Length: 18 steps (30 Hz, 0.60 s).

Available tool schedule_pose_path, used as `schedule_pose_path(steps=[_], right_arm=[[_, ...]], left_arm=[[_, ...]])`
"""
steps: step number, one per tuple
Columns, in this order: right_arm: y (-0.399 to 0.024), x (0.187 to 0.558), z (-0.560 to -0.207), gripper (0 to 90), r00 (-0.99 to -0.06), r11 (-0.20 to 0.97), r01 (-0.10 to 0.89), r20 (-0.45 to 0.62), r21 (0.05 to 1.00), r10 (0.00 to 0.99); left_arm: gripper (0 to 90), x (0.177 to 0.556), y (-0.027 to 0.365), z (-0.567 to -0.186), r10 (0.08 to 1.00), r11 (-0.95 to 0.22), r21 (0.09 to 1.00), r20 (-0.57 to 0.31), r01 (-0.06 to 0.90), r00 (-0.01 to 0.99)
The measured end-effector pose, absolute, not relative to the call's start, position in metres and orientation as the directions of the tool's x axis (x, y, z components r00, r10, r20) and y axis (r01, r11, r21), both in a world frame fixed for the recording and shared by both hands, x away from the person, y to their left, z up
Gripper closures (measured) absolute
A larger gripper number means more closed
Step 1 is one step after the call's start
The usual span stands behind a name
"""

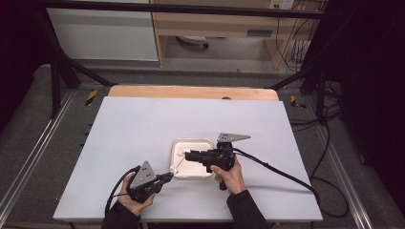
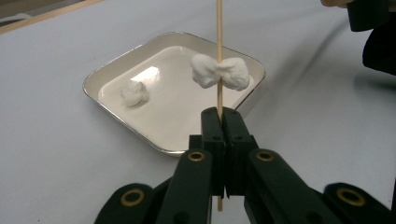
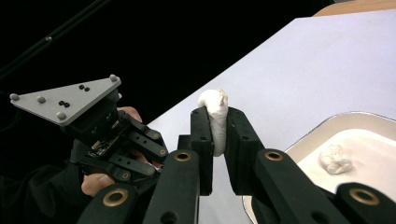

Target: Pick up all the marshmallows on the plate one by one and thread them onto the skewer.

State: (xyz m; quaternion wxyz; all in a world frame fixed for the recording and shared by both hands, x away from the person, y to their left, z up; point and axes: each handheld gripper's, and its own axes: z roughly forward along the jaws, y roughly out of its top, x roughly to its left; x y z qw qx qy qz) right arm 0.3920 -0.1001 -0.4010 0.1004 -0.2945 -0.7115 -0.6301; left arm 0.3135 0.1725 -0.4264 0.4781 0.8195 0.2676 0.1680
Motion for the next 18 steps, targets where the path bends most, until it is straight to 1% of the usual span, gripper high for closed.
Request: schedule_pose_path(steps=[7, 10, 18], right_arm=[[-0.1, 0.3917, -0.4011, 83.4, -0.807, 0.03, 0.547, 0.517, 0.837, 0.287], [-0.0999, 0.3915, -0.4016, 83.4, -0.809, 0.029, 0.544, 0.515, 0.839, 0.283], [-0.099, 0.3909, -0.403, 83.5, -0.807, 0.028, 0.545, 0.515, 0.838, 0.289]], left_arm=[[89.5, 0.3139, 0.1726, -0.4264, 0.589, -0.394, 0.874, 0.001, 0.286, 0.808], [89.5, 0.3151, 0.174, -0.4267, 0.588, -0.379, 0.876, -0.023, 0.3, 0.808], [89.5, 0.3149, 0.1735, -0.4275, 0.604, -0.383, 0.873, -0.01, 0.302, 0.797]])
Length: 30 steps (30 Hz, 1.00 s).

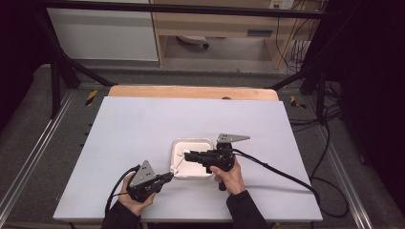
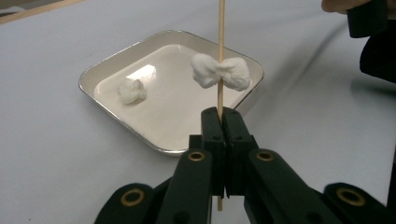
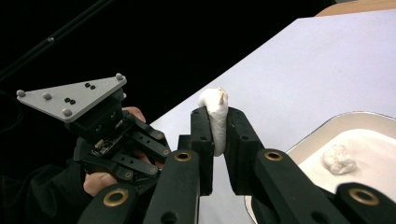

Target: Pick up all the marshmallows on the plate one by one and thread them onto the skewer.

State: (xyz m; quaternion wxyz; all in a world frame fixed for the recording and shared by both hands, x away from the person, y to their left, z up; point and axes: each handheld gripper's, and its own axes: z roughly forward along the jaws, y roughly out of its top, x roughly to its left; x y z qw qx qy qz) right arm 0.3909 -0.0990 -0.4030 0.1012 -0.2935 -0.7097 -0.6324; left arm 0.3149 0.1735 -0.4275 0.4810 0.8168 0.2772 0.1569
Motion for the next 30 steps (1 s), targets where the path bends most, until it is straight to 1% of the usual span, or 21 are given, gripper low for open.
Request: schedule_pose_path(steps=[15, 22, 24, 28, 29, 30], right_arm=[[-0.099, 0.39, -0.404, 83.7, -0.807, 0.024, 0.546, 0.518, 0.838, 0.283], [-0.098, 0.39, -0.405, 83.6, -0.804, 0.022, 0.548, 0.518, 0.836, 0.292], [-0.1, 0.39, -0.402, 82.9, -0.809, 0.03, 0.536, 0.503, 0.844, 0.304], [-0.103, 0.391, -0.395, 79.6, -0.811, 0.012, 0.519, 0.488, 0.855, 0.323], [-0.104, 0.391, -0.394, 74.4, -0.813, 0.015, 0.511, 0.477, 0.86, 0.335], [-0.105, 0.391, -0.393, 66.8, -0.811, 0.011, 0.505, 0.47, 0.863, 0.35]], left_arm=[[89.5, 0.314, 0.173, -0.427, 0.609, -0.38, 0.875, -0.007, 0.3, 0.793], [89.5, 0.315, 0.172, -0.427, 0.61, -0.384, 0.874, -0.003, 0.299, 0.792], [89.4, 0.316, 0.172, -0.426, 0.61, -0.373, 0.88, -0.006, 0.294, 0.792], [89.4, 0.316, 0.172, -0.422, 0.601, -0.352, 0.893, -0.014, 0.281, 0.799], [89.4, 0.316, 0.171, -0.422, 0.601, -0.351, 0.894, -0.012, 0.278, 0.799], [89.4, 0.316, 0.172, -0.422, 0.599, -0.347, 0.896, -0.016, 0.278, 0.801]])
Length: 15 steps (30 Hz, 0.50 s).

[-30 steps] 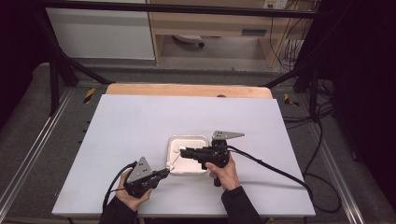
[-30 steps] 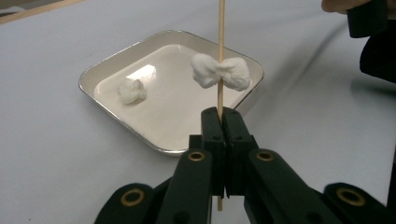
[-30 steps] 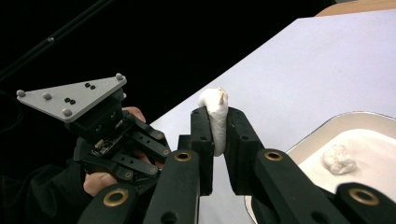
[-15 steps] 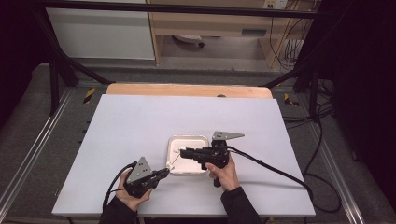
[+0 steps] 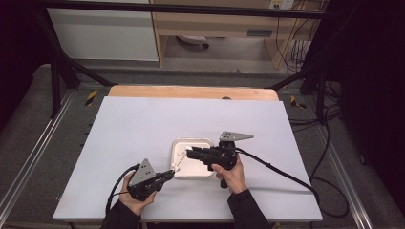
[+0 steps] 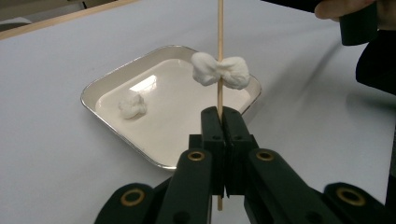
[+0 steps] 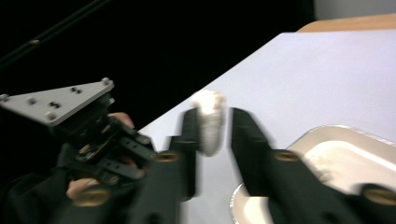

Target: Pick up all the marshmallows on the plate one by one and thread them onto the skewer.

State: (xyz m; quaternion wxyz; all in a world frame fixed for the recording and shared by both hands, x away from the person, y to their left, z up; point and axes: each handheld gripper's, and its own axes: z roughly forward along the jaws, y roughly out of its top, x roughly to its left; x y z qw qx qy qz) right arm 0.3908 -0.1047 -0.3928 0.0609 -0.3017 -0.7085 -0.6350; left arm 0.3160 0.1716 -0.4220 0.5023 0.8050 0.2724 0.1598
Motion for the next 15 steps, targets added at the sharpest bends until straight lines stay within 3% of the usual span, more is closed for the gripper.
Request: schedule_pose_path(steps=[4, 11, 12, 13, 15], right_arm=[[-0.1082, 0.3889, -0.3871, 52.3, -0.815, 0.004, 0.478, 0.442, 0.878, 0.375], [-0.1077, 0.387, -0.3871, 41.8, -0.808, -0.009, 0.462, 0.425, 0.887, 0.408], [-0.1078, 0.3854, -0.3871, 39.7, -0.807, -0.007, 0.461, 0.423, 0.887, 0.411], [-0.1081, 0.3839, -0.3872, 31.2, -0.811, 0.0, 0.466, 0.427, 0.885, 0.401], [-0.1074, 0.3803, -0.3882, 29.7, -0.818, 0.018, 0.461, 0.417, 0.887, 0.397]], left_arm=[[89.4, 0.3137, 0.1701, -0.4193, 0.591, -0.345, 0.902, -0.005, 0.258, 0.806], [89.4, 0.3159, 0.1721, -0.4207, 0.6, -0.344, 0.899, -0.012, 0.272, 0.8], [89.4, 0.3161, 0.1721, -0.4205, 0.611, -0.343, 0.897, -0.012, 0.279, 0.791], [89.4, 0.3174, 0.1732, -0.4209, 0.617, -0.332, 0.898, -0.025, 0.289, 0.787], [89.4, 0.3196, 0.1759, -0.4209, 0.626, -0.329, 0.896, -0.029, 0.297, 0.779]])
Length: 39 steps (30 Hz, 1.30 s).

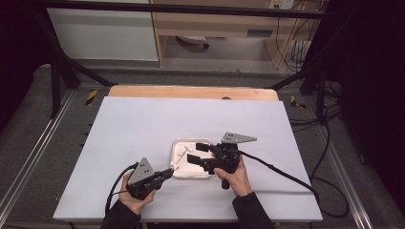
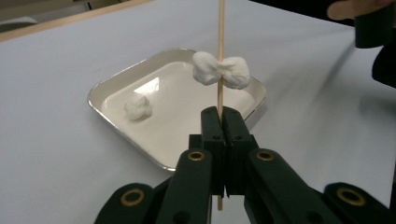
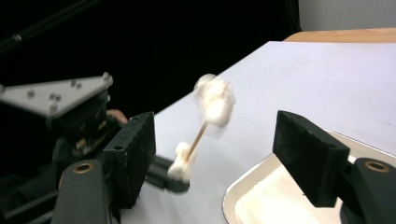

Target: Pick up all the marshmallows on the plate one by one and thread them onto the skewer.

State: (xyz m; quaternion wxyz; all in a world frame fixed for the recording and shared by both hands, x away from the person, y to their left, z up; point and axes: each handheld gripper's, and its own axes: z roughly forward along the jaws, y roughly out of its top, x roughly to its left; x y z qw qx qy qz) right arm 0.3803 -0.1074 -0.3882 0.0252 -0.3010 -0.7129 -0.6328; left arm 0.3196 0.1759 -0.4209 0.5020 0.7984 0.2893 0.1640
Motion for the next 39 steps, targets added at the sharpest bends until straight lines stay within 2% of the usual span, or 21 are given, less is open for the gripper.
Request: schedule_pose_path(steps=[5, 8, 10, 14, 17, 39], right_arm=[[-0.106, 0.384, -0.389, 31.9, -0.814, 0.004, 0.453, 0.412, 0.892, 0.41], [-0.107, 0.389, -0.387, 42.9, -0.811, -0.03, 0.443, 0.414, 0.896, 0.413], [-0.108, 0.392, -0.386, 53.3, -0.81, -0.048, 0.443, 0.423, 0.895, 0.405], [-0.107, 0.394, -0.386, 70.6, -0.814, -0.042, 0.466, 0.447, 0.884, 0.371], [-0.107, 0.393, -0.387, 75.3, -0.815, -0.037, 0.474, 0.454, 0.88, 0.36], [-0.097, 0.388, -0.399, 80.3, -0.806, -0.107, 0.488, 0.494, 0.866, 0.327]], left_arm=[[89.4, 0.318, 0.172, -0.422, 0.612, -0.349, 0.893, -0.012, 0.283, 0.791], [89.4, 0.317, 0.169, -0.424, 0.602, -0.361, 0.888, -0.011, 0.285, 0.799], [89.4, 0.316, 0.168, -0.424, 0.597, -0.366, 0.886, -0.009, 0.283, 0.802], [89.4, 0.316, 0.168, -0.424, 0.593, -0.365, 0.888, -0.009, 0.279, 0.805], [89.4, 0.316, 0.168, -0.424, 0.592, -0.362, 0.891, -0.008, 0.274, 0.806], [89.5, 0.314, 0.169, -0.424, 0.617, -0.333, 0.897, -0.026, 0.291, 0.786]])
